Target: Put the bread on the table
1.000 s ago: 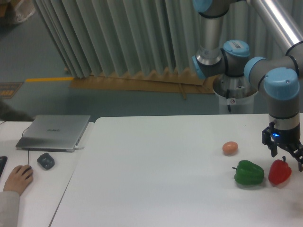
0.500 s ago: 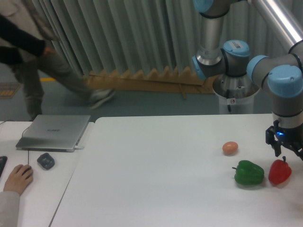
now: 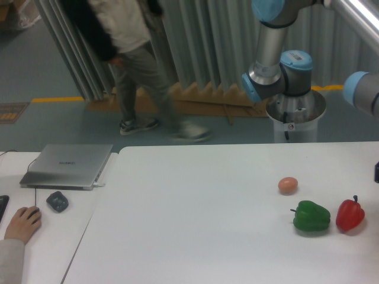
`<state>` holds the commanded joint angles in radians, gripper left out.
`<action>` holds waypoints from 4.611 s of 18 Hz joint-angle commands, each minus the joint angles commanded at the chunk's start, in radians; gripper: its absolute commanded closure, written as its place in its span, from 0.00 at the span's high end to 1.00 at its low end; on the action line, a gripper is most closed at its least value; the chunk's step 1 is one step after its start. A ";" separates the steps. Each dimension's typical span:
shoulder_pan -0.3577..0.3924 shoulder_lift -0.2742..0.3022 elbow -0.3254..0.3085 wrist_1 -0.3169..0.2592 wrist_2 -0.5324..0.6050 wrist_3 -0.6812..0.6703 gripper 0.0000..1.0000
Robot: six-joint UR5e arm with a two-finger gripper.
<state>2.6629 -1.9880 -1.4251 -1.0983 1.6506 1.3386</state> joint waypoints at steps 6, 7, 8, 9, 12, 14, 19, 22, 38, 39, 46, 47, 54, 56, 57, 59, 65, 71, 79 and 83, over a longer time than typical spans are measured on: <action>0.075 -0.002 0.008 0.023 -0.020 0.148 1.00; 0.083 -0.003 0.006 0.056 -0.020 0.155 1.00; 0.087 -0.005 0.005 0.064 -0.020 0.157 1.00; 0.092 -0.009 0.005 0.067 -0.018 0.160 1.00; 0.095 -0.035 0.014 0.075 -0.017 0.160 1.00; 0.117 -0.055 0.015 0.103 -0.017 0.166 1.00; 0.152 -0.091 0.017 0.132 -0.018 0.210 1.00; 0.161 -0.117 0.063 0.135 -0.020 0.223 1.00; 0.158 -0.232 0.115 0.212 -0.018 0.225 1.00; 0.157 -0.235 0.117 0.212 -0.018 0.225 1.00; 0.154 -0.253 0.126 0.216 -0.018 0.223 1.00; 0.154 -0.255 0.126 0.216 -0.018 0.223 1.00; 0.154 -0.252 0.103 0.216 -0.017 0.221 0.81; 0.154 -0.249 0.095 0.216 -0.017 0.223 0.60; 0.154 -0.247 0.094 0.213 -0.015 0.223 0.51; 0.152 -0.244 0.091 0.212 -0.015 0.224 0.51; 0.152 -0.235 0.100 0.187 -0.011 0.215 0.32; 0.154 -0.195 0.089 0.127 -0.020 0.217 0.32; 0.154 -0.132 0.101 -0.010 -0.043 0.203 0.31; 0.152 -0.062 0.098 -0.126 -0.074 0.151 0.31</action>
<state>2.8149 -2.0496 -1.3269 -1.2239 1.5770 1.4897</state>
